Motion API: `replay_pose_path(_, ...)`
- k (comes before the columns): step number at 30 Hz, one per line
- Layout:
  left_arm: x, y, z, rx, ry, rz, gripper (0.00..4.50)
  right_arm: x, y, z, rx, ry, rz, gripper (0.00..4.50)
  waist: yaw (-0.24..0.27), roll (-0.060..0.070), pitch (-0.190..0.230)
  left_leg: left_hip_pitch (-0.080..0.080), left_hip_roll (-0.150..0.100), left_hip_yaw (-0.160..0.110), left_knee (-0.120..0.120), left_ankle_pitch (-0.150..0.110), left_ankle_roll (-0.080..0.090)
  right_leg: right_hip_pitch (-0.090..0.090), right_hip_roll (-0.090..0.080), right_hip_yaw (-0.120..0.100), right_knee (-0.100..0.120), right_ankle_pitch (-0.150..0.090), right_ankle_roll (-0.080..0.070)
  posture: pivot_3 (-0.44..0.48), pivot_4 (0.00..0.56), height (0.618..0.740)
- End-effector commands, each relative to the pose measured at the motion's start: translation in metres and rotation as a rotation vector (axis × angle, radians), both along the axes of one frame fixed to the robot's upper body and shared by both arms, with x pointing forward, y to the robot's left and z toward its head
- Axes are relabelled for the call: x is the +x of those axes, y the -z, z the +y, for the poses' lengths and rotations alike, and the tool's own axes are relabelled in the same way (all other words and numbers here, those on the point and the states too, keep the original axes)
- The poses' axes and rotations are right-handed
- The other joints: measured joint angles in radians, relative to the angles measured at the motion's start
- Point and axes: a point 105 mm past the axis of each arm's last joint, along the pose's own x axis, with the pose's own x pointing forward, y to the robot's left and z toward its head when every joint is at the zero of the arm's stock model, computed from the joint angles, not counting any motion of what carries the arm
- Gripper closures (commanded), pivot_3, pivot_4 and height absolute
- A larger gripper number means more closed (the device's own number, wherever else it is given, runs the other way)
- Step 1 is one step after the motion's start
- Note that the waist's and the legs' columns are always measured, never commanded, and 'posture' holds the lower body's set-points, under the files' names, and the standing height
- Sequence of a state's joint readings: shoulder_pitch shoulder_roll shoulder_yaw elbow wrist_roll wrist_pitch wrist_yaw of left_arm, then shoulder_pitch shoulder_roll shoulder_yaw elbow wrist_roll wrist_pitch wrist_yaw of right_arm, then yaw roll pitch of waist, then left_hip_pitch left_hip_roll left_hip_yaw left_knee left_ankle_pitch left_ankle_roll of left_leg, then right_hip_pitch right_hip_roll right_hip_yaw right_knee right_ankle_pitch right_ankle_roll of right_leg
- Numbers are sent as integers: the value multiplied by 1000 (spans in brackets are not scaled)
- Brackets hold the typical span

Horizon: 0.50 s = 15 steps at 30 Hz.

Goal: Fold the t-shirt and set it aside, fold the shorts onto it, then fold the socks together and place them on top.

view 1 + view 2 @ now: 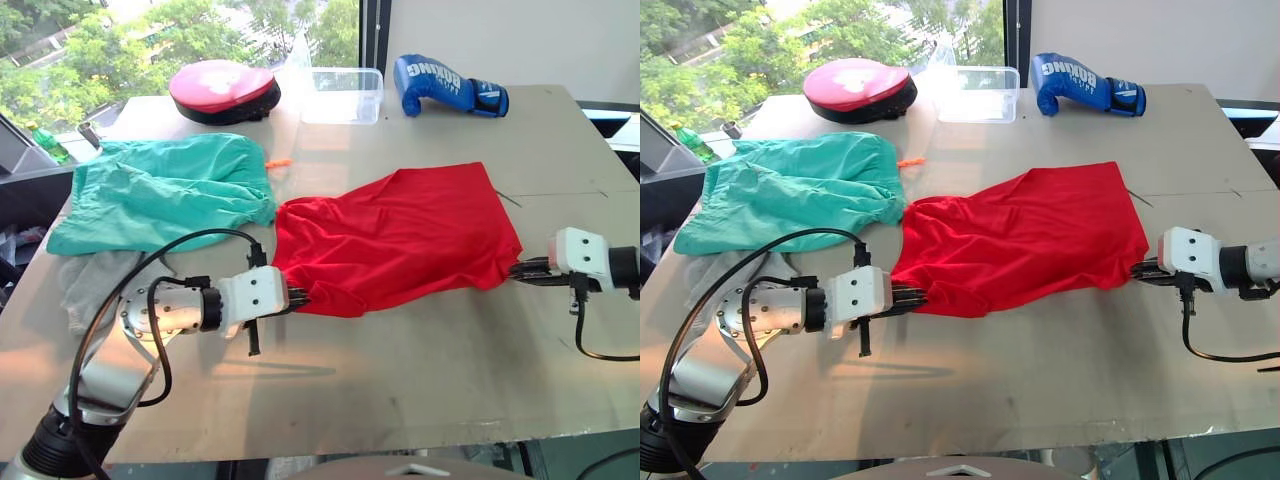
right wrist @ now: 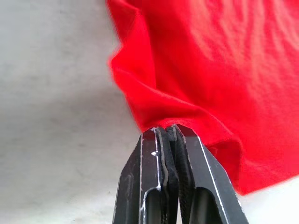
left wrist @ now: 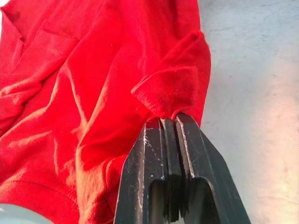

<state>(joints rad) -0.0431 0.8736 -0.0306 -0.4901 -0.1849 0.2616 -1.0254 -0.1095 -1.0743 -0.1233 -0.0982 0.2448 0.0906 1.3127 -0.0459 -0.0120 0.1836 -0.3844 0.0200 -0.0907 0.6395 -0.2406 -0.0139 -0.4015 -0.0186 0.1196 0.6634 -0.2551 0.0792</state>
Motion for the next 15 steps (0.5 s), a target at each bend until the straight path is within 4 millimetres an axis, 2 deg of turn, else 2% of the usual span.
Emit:
replay_pose_path(1, 4, -4, 0, 10, 26, -30, 4500, -18, -16, 7, 32, 13, 3, 4455, 5, 0, 0, 0, 0, 0, 0, 0, 0, 0, 0, 0, 0, 0, 0, 0, 150, 731)
replay_pose_path(6, 6, -3, -1, 11, 42, -31, 4500, -37, -6, 3, 47, 86, 57, 4455, 5, -1, 0, -1, 0, 0, 2, 0, 0, 1, 0, 0, 0, 0, 1, 0, 150, 731)
replay_pose_path(12, 8, -1, 2, 18, 43, -32, 4500, -37, 2, -20, 24, 192, 30, 4455, 4, -1, 0, -1, 0, 0, 3, 0, 0, 1, 0, 0, 0, -2, 4, 0, 150, 731)
replay_pose_path(15, 8, -1, 3, 20, 43, -33, 4500, -33, 2, -22, 41, 207, 1, 4455, 4, -1, 0, -1, 0, 1, 3, 0, 0, 1, 0, 0, 0, -2, 4, 0, 150, 731)
